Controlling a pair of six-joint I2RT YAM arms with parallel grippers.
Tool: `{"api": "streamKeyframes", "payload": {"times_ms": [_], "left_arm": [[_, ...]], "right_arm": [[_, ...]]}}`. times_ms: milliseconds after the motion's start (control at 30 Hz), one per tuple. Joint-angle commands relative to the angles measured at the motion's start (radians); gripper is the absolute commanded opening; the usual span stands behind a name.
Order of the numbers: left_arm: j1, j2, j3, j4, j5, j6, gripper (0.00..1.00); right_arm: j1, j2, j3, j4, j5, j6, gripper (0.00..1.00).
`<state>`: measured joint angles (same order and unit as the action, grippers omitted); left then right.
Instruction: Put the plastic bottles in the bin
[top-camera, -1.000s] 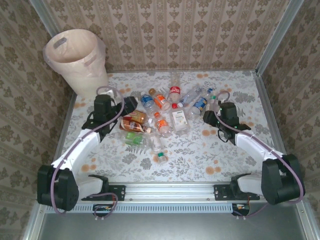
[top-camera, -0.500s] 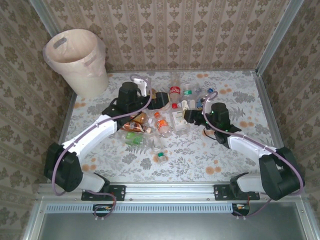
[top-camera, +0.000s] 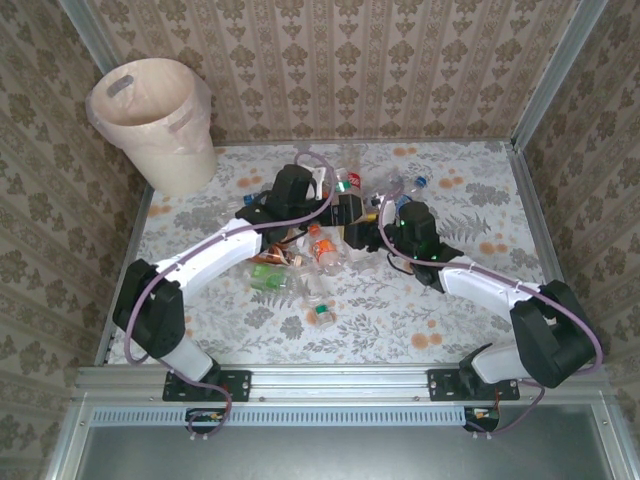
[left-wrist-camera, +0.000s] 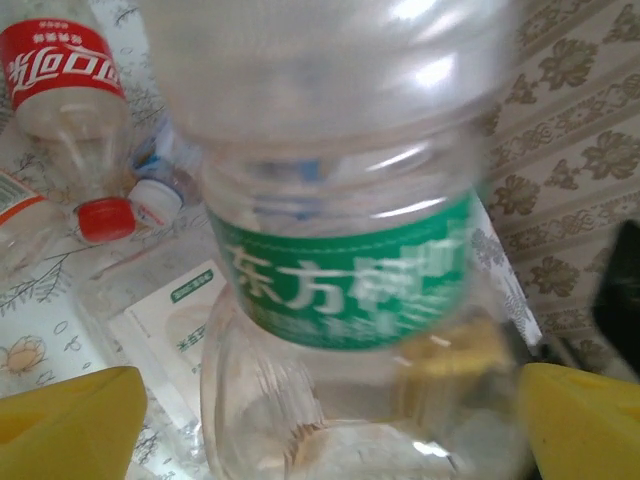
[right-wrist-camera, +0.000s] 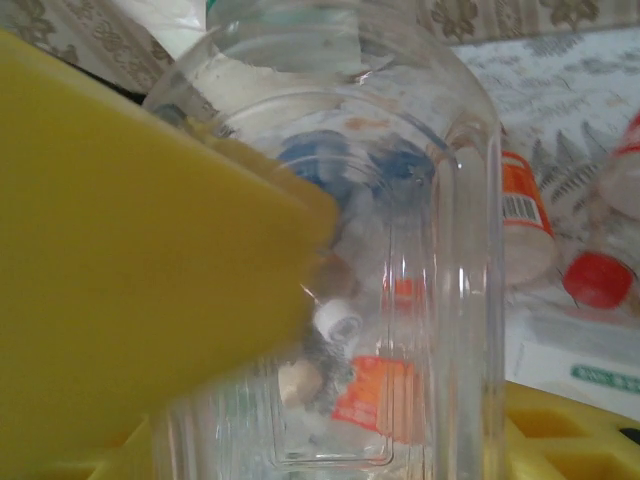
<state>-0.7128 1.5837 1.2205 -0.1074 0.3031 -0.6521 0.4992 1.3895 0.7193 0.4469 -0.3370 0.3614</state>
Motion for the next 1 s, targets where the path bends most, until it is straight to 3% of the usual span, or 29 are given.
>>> {"api": "streamKeyframes", "payload": {"times_ms": [0,133,267,400,533,567,633,800,967], "left_arm": [[0.001,0.022,0.048,-0.026,0.033,-0.023,0.88],[0.003,0.027,0.051,-0.037,0.032,-0.023,0.66],[0.004,0.018,0.039,-0.008,0.055,-0.017,0.56],[0.017,-0.007,0.031,-0.011,0.029,0.018,0.54],[0.067,-0.05,0.057,-0.125,-0.139,0.106,0.54],[0.093,-0.058,0.063,-0.145,-0.161,0.11,0.54],[0.144,-0.071,0.068,-0.146,-0.174,0.113,0.53],[0.248,-0.1,0.066,-0.073,-0.249,0.195,0.53],[0.366,-0.097,0.157,-0.01,-0.411,0.31,0.53]], "right_arm": [[0.025,0.032,0.048,0.057,0.025,-0.045,0.46],[0.035,0.039,0.061,0.061,0.013,-0.05,0.47],[0.038,0.044,0.065,0.051,-0.013,-0.079,0.52],[0.038,0.032,0.066,0.032,-0.03,-0.109,0.69],[0.038,0.008,0.065,-0.011,-0.027,-0.129,0.9],[0.038,-0.035,0.063,-0.025,-0.019,-0.131,0.99],[0.038,-0.068,0.051,-0.045,0.011,-0.135,1.0],[0.037,-0.158,-0.02,-0.062,0.263,-0.128,1.0],[0.031,-0.246,-0.088,-0.109,0.603,-0.057,1.0]]}}
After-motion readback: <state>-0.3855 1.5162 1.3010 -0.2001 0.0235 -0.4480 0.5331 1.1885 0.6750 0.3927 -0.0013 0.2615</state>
